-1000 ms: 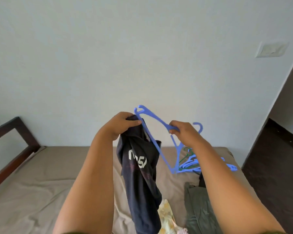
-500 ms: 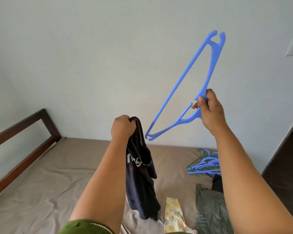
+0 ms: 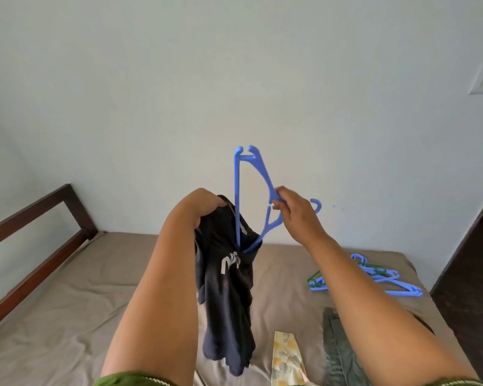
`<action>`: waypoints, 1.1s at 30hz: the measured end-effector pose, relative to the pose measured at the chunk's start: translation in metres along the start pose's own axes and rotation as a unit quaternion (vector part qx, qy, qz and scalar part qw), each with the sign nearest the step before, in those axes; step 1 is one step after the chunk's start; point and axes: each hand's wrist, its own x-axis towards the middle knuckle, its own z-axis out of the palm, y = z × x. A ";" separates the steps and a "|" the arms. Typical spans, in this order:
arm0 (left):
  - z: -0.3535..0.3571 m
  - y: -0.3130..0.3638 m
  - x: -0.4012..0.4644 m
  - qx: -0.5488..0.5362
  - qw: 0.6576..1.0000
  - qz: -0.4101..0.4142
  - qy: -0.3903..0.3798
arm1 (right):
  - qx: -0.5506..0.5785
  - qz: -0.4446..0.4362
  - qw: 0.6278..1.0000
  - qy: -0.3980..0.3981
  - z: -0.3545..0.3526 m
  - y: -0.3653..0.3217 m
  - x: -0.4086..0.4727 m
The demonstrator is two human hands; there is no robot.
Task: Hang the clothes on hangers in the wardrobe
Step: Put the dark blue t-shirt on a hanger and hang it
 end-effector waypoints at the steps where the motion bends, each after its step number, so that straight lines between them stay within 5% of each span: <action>1: -0.006 0.000 -0.001 -0.007 1.000 -0.010 -0.008 | -0.015 0.003 1.000 -0.009 0.001 0.004 -0.001; 10: -0.038 -0.001 -0.004 -0.064 0.997 -0.036 -0.037 | -0.227 -0.041 0.964 -0.133 0.014 0.016 0.008; 16: -0.031 0.004 0.003 0.225 0.965 0.136 0.017 | -0.314 -0.044 0.930 -0.187 0.019 0.011 0.017; 20: -0.017 0.006 0.007 0.279 0.940 0.186 0.060 | -0.344 -0.081 0.915 -0.196 0.021 -0.004 0.019; 23: -0.011 0.002 0.007 0.303 0.936 0.169 0.056 | -0.378 -0.114 0.897 -0.198 0.022 -0.021 0.020; 26: -0.024 -0.006 0.011 0.310 0.931 0.156 0.117 | -0.374 -0.040 0.903 -0.208 0.015 -0.014 0.021; 31: -0.022 -0.022 0.006 0.453 0.867 0.112 0.174 | -0.370 0.014 0.911 -0.184 0.013 -0.003 0.014; 33: -0.022 -0.022 0.005 0.419 0.885 0.077 0.187 | -0.395 0.004 0.891 -0.223 0.014 -0.009 0.011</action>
